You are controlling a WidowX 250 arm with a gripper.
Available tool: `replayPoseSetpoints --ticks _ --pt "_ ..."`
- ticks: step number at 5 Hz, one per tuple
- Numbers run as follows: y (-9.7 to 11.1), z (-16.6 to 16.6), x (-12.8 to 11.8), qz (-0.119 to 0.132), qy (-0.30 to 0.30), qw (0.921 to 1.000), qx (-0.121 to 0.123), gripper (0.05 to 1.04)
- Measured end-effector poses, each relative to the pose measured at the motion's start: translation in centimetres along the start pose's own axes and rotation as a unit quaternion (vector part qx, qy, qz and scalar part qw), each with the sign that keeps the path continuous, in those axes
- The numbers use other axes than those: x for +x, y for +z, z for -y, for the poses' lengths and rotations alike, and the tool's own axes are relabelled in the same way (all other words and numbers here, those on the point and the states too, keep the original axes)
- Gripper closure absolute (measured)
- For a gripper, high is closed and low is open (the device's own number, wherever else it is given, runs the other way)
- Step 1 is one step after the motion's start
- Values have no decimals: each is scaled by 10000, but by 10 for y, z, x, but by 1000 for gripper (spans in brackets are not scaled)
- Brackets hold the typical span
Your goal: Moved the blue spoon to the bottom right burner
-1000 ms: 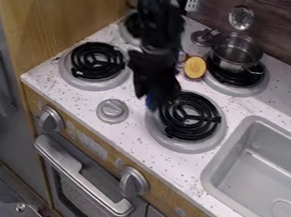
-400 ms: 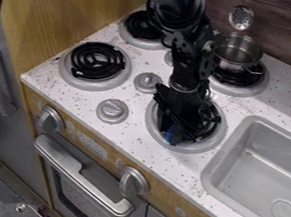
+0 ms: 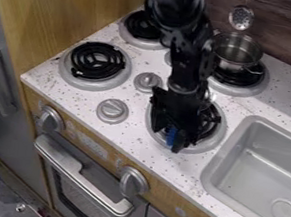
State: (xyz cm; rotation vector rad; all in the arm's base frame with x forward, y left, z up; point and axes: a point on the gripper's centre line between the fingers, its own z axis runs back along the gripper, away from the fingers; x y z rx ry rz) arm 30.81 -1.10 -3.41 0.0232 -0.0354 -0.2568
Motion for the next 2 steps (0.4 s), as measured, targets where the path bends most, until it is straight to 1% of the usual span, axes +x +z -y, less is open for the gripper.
replayPoseSetpoints --ticks 1,2 --pt "51 6 -3 575 262 9980 -78 83" --pt "80 11 -11 904 228 9955 -143 83"
